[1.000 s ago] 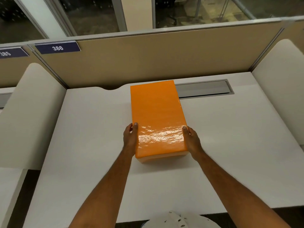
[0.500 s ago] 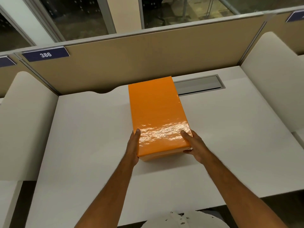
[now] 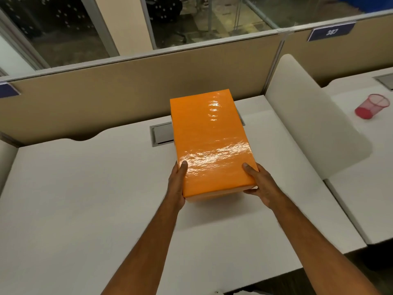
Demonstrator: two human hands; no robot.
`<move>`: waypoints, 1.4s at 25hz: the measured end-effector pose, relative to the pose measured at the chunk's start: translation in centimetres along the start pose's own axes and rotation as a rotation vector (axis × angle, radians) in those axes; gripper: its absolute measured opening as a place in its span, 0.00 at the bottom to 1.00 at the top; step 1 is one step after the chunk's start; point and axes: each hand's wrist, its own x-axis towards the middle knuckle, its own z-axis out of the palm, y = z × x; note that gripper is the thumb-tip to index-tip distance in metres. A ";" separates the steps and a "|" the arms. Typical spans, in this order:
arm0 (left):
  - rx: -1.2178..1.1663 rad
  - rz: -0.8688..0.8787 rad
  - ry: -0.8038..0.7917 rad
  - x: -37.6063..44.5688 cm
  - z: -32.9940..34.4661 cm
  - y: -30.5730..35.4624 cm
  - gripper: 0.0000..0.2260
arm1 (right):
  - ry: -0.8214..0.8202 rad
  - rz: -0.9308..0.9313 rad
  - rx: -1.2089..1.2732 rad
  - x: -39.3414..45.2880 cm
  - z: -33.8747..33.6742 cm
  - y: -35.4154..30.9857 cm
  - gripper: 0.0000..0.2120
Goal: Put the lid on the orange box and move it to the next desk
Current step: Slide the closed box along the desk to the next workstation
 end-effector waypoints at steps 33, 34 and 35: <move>0.018 -0.095 -0.016 14.0 23.6 0.0 0.25 | 0.064 0.016 0.038 18.6 -18.1 -10.8 0.32; 0.023 -0.102 -0.007 14.3 23.6 0.2 0.25 | 0.066 0.013 0.038 18.6 -17.9 -10.9 0.32; 0.029 -0.108 0.000 14.6 23.6 0.4 0.25 | 0.069 0.010 0.038 18.7 -17.8 -11.0 0.32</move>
